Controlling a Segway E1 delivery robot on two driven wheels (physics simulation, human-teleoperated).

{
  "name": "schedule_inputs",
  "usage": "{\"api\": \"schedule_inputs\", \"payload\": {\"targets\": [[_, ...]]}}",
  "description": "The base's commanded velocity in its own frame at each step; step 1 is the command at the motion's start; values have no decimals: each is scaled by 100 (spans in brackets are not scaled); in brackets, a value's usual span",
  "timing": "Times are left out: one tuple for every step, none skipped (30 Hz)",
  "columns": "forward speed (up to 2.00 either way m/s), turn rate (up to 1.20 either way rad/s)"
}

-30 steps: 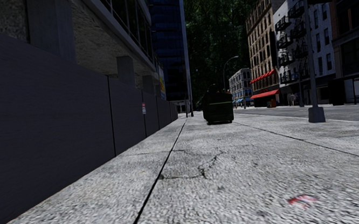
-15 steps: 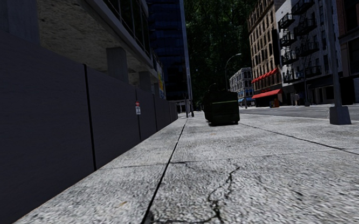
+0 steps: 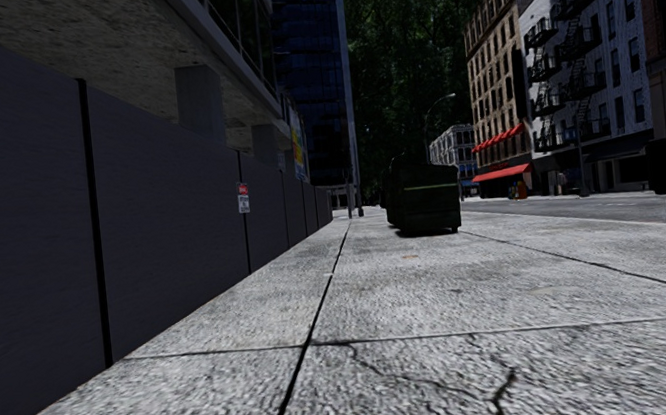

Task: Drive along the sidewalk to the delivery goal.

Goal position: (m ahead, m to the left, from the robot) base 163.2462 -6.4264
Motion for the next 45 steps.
{"api": "schedule_inputs", "payload": {"targets": [[200,0],[200,0],[200,0],[200,0],[200,0],[200,0],[200,0],[200,0],[200,0],[200,0],[200,0],[200,0],[200,0],[200,0],[200,0],[200,0],[200,0],[200,0],[200,0],[200,0],[200,0],[200,0],[200,0],[200,0],[200,0],[200,0],[200,0],[200,0],[200,0],[200,0],[200,0],[200,0],[200,0],[200,0],[200,0],[200,0],[200,0],[200,0],[200,0],[200,0],[200,0],[200,0],[200,0],[200,0],[200,0]]}}
